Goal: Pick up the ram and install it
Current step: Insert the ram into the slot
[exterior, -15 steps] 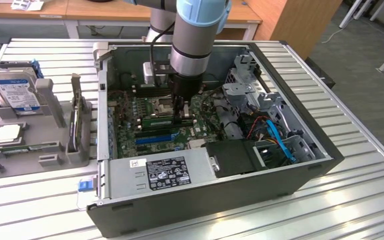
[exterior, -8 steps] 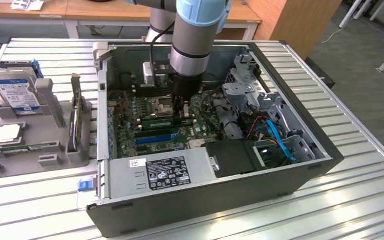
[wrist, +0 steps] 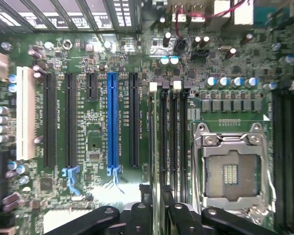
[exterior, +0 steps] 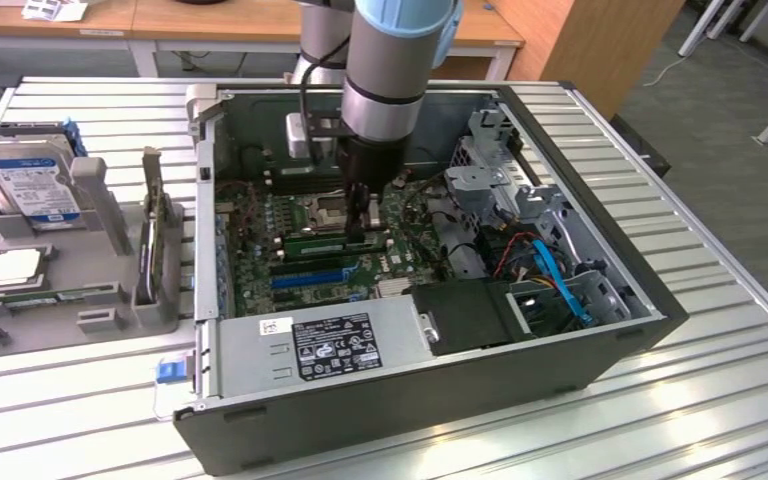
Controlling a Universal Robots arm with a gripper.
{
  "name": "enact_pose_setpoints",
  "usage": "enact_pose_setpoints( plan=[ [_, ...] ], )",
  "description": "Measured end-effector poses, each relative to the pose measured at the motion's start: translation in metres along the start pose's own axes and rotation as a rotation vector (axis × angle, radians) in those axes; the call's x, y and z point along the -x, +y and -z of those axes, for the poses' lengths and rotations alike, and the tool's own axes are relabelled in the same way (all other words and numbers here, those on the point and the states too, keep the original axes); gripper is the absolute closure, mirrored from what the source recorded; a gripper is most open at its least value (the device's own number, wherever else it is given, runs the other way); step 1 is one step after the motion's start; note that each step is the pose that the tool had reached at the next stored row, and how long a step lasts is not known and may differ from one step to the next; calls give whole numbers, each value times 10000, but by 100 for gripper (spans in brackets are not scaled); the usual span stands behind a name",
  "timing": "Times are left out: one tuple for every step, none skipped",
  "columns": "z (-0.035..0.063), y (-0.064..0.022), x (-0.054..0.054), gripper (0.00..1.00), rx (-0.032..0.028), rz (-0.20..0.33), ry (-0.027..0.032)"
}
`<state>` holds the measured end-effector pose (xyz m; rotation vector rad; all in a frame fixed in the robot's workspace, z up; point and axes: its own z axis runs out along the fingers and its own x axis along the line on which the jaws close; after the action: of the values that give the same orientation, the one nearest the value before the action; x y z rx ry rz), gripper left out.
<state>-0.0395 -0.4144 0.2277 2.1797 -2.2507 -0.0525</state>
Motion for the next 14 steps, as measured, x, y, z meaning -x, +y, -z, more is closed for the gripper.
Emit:
enact_pose_setpoints(
  plan=[
    [30, 1, 3, 79, 0, -1, 0],
    [61, 3, 8, 79, 1, -2, 1],
    [104, 4, 14, 79, 0, -3, 1],
    [148, 5, 21, 79, -1, -3, -1],
    [198, 6, 24, 79, 0, -1, 1],
    [243, 7, 25, 79, 0, 0, 2],
    [287, 9, 27, 79, -1, -1, 0],
    [332, 10, 28, 79, 0, -2, 0],
    [377, 12, 29, 79, -1, -6, -1],
    [422, 13, 30, 79, 0, -9, 0],
    [468, 15, 31, 79, 0, -12, 1],
    [512, 16, 31, 79, 0, -13, 0],
    [529, 17, 32, 79, 0, -14, 0],
    [531, 17, 32, 80, 0, -14, -1]
  ],
)
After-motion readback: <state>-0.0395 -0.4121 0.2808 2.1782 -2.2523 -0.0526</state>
